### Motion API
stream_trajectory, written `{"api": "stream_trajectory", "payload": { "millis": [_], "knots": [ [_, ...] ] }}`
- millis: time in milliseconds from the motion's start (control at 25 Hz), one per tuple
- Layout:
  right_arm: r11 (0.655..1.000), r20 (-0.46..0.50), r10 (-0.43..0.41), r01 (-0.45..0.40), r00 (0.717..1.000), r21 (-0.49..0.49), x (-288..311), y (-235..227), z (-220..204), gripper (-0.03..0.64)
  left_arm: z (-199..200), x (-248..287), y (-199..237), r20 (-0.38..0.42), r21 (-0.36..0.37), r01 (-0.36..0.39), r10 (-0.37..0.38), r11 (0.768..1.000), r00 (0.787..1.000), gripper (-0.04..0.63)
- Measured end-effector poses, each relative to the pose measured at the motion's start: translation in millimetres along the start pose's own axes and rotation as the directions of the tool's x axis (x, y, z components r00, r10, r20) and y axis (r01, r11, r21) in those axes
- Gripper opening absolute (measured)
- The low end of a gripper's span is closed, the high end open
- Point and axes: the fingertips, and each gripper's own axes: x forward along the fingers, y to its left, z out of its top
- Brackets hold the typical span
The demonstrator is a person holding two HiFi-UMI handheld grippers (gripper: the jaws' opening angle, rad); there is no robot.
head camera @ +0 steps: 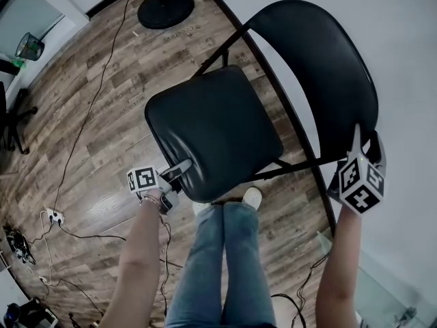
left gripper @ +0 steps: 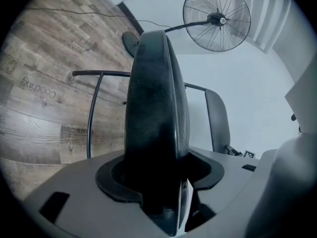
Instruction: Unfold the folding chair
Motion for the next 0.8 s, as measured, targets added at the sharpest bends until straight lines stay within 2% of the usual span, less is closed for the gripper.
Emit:
{"api": "stream_trajectory", "payload": {
  "millis": [80,240,400,520,560,680,800],
  "knots": [
    [1.0,-0.007,-0.01,0.01,1.0,-0.006,2.6,0.2,-4.6,0.21,-1.9,-0.5,4.9,0.0,-0.015,-0.002,0.002,1.0,1.0,0.236],
    [0.999,-0.022,-0.028,0.027,0.999,-0.024,1.6,1.6,-8.6,0.21,-4.6,-2.3,10.8,0.003,-0.023,0.048,-0.048,0.999,0.999,0.239],
    [0.998,0.003,-0.04,0.04,0.999,-0.04,-4.8,10.8,-7.0,0.21,-0.8,-10.1,15.6,-0.003,-0.029,0.071,-0.071,0.997,0.997,0.239],
    [0.997,0.02,-0.057,0.058,0.998,-0.053,-11.8,16.9,-8.1,0.21,-1.6,-9.6,11.3,0.01,-0.057,0.134,-0.134,0.989,0.991,0.239],
    [0.996,0.019,-0.063,0.064,0.998,-0.054,-14.0,19.1,-8.4,0.21,-2.1,-10.8,13.5,0.013,-0.062,0.132,-0.132,0.989,0.991,0.241],
    [0.995,0.012,-0.088,0.089,0.996,-0.055,-21.9,25.4,-7.8,0.21,-2.2,-19.1,33.9,-0.001,-0.028,0.038,-0.038,0.999,0.999,0.25],
    [0.992,0.008,-0.112,0.113,0.994,-0.06,-29.9,33.4,-6.0,0.21,-0.7,-24.4,45.5,-0.002,-0.003,-0.01,0.01,1.0,1.0,0.261]
  ]
}}
